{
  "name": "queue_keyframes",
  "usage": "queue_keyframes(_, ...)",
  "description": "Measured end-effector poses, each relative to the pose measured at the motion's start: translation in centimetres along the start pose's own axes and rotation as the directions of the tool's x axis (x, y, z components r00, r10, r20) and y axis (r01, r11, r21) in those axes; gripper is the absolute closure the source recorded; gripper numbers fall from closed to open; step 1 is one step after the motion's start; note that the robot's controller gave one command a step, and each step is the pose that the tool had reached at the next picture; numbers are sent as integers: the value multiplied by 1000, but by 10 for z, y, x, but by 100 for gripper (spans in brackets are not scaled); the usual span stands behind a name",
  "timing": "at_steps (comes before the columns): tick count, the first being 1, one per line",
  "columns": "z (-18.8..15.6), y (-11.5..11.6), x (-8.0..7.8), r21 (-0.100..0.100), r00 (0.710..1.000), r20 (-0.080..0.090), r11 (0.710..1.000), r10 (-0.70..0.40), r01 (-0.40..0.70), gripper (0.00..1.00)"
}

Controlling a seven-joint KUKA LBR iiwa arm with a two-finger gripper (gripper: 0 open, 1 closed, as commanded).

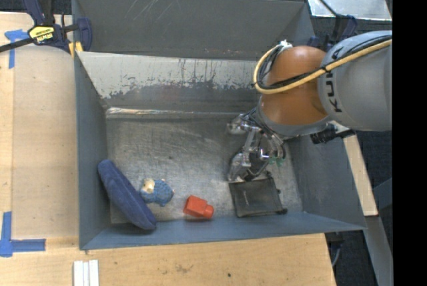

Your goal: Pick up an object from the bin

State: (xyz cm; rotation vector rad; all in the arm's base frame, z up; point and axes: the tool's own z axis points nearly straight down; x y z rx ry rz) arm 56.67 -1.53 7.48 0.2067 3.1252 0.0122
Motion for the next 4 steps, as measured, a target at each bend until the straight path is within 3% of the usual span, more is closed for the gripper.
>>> queue_keyframes(1, -100, -20, 0, 7, 919, -3, 919, -394, 394, 0)
queue_keyframes(2, 1, -49, -14, 3, 762, -4, 762, -648, 648, 0)
queue_keyframes(3, 0, -49, -15, 4, 763, -2, 763, -647, 647, 100)
queue_keyframes(4, -129, -77, -40, 4, 647, -9, 647, -762, 762, 100)
